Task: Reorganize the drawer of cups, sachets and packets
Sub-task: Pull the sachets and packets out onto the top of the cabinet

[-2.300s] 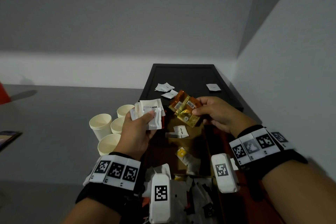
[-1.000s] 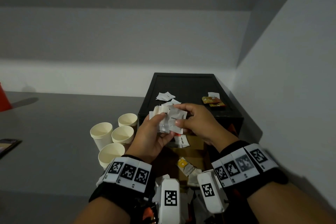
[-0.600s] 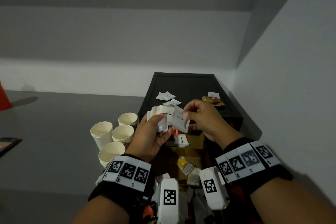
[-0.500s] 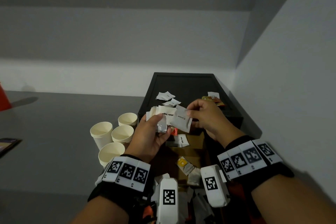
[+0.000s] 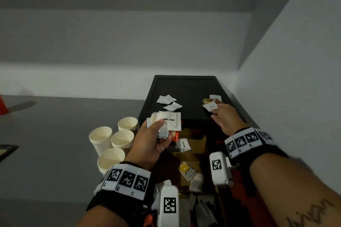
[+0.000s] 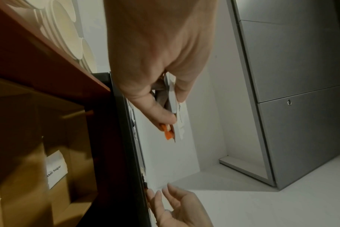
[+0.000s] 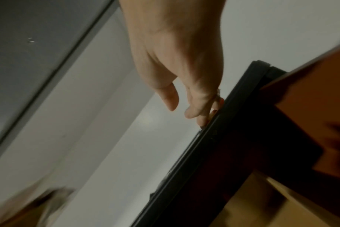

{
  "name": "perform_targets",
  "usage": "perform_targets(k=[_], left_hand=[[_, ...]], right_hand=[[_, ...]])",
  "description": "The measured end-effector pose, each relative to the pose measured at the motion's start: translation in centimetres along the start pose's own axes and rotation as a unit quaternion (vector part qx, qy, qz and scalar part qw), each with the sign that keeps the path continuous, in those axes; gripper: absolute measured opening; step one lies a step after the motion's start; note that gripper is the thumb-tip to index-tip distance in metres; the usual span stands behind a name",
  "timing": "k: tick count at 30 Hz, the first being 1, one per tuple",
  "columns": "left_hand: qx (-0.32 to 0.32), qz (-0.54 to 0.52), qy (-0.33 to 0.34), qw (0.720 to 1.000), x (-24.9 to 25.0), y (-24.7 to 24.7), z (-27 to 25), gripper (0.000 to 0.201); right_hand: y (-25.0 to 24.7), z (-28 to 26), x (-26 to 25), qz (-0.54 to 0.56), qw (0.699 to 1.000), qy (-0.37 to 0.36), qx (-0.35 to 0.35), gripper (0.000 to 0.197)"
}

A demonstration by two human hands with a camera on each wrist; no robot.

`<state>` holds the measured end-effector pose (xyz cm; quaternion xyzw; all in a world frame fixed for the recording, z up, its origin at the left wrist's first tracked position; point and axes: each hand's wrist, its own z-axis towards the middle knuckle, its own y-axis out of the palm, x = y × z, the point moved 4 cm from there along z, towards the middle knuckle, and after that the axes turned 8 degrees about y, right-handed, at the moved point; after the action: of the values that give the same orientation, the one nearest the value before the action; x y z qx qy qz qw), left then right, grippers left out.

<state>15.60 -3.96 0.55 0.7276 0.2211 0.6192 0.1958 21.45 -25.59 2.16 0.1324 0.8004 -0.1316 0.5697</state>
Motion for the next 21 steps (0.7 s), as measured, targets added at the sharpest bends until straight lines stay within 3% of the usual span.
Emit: perform_targets(k=[2, 5, 7, 9, 12, 18, 21], left_hand=[[-0.003, 0.004, -0.001, 1.000, -0.1, -0.1, 0.1, 0.014], [-0.014, 0.017, -0.008, 1.000, -0.7, -0.1, 0.3, 0.013], [-0.021, 0.021, -0.011, 0.999, -1.2, -0.1, 0.3, 0.020], [-0.027, 0.024, -0.011, 0.999, -1.4, -0.2, 0.2, 0.019], [-0.013, 0.020, -0.009, 1.000, -1.3, -0.7, -0.1, 0.012], [0.046, -0.009, -0.011, 0.999, -0.9, -2.7, 0.4, 0.040], [0.045, -0.012, -0.001, 0.999, -0.9, -2.9, 0.4, 0.036]], right_hand=[[0.9, -1.5, 0.0, -0.084, 0.996, -0.027, 0.000, 0.041], [3.7, -5.0, 0.2, -0.193, 0.969, -0.068, -0.139, 0.023], [5.1, -6.2, 0.6, -0.256, 0.944, -0.089, -0.188, 0.018], [5.5, -6.4, 0.6, -0.276, 0.940, -0.116, -0.162, 0.012], [5.2, -5.7, 1.1, -0.244, 0.955, -0.081, -0.149, 0.002], [3.9, -3.6, 3.2, -0.085, 0.987, 0.030, -0.131, 0.012], [3.2, -2.6, 4.9, -0.092, 0.989, 0.068, -0.098, 0.019]])
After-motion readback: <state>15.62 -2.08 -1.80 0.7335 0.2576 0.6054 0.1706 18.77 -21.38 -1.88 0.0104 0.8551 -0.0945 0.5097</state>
